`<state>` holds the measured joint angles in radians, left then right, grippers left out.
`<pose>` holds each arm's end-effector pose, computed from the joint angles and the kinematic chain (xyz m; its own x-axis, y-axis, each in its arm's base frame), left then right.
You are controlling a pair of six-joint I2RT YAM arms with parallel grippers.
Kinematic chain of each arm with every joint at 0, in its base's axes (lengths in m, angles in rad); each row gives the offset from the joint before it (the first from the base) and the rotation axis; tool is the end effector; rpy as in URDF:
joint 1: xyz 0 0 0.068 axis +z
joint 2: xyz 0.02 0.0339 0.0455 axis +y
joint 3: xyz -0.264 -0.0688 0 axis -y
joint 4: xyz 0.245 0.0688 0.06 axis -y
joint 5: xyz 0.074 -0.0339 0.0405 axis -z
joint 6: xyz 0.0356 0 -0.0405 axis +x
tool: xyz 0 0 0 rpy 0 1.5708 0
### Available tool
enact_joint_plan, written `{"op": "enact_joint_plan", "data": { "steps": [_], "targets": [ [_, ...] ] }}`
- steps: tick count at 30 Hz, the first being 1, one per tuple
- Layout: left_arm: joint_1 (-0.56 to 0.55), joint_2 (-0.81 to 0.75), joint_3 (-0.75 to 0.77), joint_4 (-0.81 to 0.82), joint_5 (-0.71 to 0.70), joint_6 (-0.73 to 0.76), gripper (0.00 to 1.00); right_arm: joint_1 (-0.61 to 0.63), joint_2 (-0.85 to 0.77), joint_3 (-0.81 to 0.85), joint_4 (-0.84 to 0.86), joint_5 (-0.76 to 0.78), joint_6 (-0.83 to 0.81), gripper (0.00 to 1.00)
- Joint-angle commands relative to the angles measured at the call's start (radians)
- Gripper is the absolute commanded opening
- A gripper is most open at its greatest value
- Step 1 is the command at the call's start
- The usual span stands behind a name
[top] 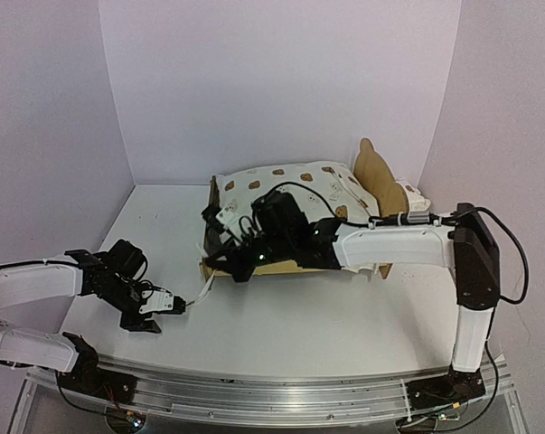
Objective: Set up the pet bed
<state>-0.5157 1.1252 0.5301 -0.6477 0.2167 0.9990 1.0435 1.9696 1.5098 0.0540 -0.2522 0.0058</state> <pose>0.1509 -0.0943 0.1611 0.0100 0.9384 -0.3455 0.9858 0.0487 0.1608 0.2280 0.4092 0.2590 -0.2042 -0.3395 -0.9182 -0.9510 0.2911 0.1038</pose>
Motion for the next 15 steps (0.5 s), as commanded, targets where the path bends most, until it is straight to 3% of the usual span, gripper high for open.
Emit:
{"op": "enact_joint_plan", "data": {
  "steps": [1, 5, 10, 15],
  "targets": [
    [0.010, -0.032, 0.011, -0.012, 0.001, -0.099, 0.54, 0.103, 0.042, -0.030, -0.007, -0.062, 0.018, 0.13],
    [0.018, -0.060, -0.002, -0.002, -0.018, -0.148, 0.64, 0.131, 0.028, -0.064, -0.053, -0.026, 0.057, 0.38],
    [0.032, -0.108, -0.015, 0.025, -0.056, -0.184, 0.73, 0.128, -0.113, -0.131, -0.169, 0.113, -0.006, 0.57],
    [0.033, -0.109, 0.097, 0.046, -0.049, -0.256, 0.75, 0.056, -0.215, -0.036, -0.506, 0.366, 0.075, 0.61]
  ]
}}
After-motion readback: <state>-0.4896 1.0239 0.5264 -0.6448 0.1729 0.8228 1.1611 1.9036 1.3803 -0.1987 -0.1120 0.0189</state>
